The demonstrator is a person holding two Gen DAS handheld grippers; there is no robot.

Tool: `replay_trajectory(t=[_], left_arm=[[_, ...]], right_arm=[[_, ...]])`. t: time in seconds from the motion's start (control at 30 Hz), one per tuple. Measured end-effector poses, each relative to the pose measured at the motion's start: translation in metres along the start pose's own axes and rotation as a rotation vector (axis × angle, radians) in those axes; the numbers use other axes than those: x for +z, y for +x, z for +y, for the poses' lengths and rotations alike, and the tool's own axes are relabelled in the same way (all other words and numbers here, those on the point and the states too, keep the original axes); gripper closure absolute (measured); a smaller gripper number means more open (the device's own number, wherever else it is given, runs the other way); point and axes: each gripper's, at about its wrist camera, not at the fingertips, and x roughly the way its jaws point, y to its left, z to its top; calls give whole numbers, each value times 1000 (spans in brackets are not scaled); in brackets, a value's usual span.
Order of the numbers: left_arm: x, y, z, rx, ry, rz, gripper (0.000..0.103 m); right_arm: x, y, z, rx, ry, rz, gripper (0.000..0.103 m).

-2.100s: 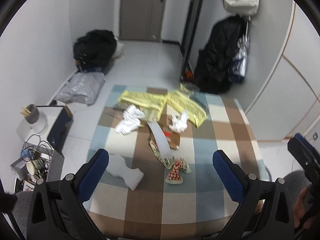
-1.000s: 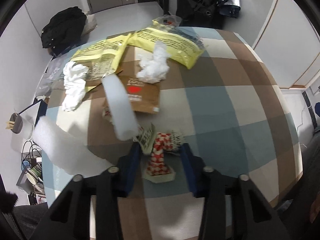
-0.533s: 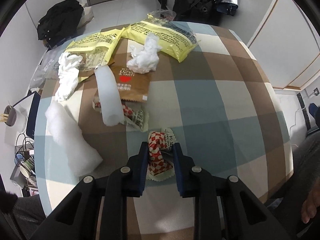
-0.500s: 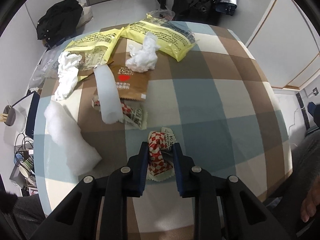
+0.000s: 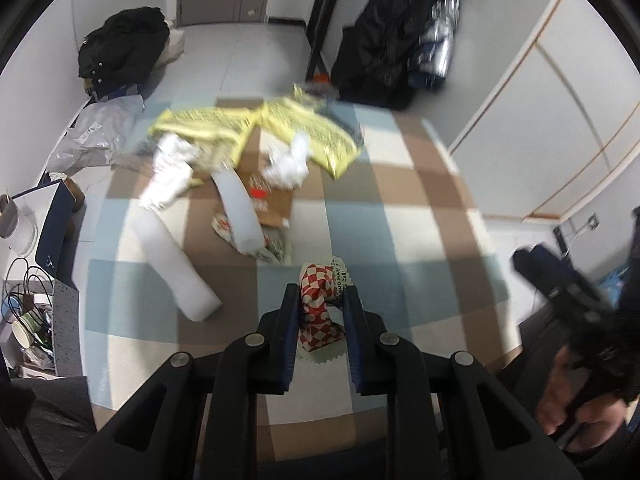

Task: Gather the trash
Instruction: 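Lift the wrapper with the left gripper while the right gripper grasps the white foam strip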

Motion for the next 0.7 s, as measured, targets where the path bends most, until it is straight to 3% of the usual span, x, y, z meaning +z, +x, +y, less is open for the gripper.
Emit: replay_trajectory(t=[0.1, 0.27, 0.4, 0.7], left_arm=[[0, -27, 6, -18, -24, -66, 86], [14, -62, 27, -39, -73, -174, 86], [18, -78, 41, -37, -92, -239, 86], [11, -98, 89, -37, -180, -324, 86]], right_arm=[[1, 1, 9, 13, -27, 2, 2], [2, 5, 33, 83, -76, 57, 13], [3, 4, 59, 114, -131, 70, 14], [11, 16, 119, 213, -215, 93, 24]])
